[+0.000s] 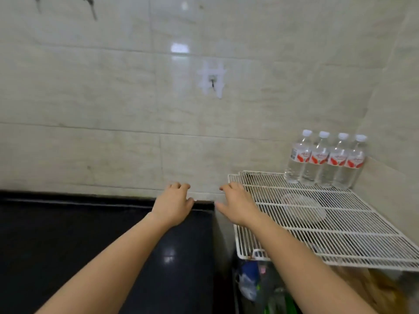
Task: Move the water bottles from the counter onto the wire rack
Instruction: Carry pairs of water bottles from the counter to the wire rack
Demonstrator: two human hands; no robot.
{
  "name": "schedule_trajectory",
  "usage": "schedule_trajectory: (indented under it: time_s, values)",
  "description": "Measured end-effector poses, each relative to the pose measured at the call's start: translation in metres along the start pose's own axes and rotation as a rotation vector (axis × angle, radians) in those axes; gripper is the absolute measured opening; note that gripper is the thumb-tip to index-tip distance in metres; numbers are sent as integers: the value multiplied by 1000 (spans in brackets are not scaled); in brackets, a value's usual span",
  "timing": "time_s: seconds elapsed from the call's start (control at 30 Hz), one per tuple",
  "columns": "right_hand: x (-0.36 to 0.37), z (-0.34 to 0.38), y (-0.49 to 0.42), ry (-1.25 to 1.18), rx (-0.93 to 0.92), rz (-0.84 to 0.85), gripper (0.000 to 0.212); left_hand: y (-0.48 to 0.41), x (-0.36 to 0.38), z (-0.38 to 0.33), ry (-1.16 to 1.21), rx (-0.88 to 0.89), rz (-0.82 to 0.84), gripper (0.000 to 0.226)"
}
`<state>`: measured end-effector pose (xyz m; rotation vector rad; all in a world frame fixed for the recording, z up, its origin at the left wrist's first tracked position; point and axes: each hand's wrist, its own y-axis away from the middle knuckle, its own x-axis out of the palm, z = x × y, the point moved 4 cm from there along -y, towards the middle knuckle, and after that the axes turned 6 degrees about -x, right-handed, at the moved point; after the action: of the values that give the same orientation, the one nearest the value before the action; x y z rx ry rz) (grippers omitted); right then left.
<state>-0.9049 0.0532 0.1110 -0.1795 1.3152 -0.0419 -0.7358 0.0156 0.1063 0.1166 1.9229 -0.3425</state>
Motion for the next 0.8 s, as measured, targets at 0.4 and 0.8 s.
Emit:
schedule_trajectory:
  time_s: [0.4, 0.8]
  values:
    - [112, 293, -41, 40, -369, 170, 58, 122, -97, 290, -115, -459, -79, 49]
    - [251, 584, -91, -43, -507, 316, 57, 222, -169, 591, -175, -736, -14, 48]
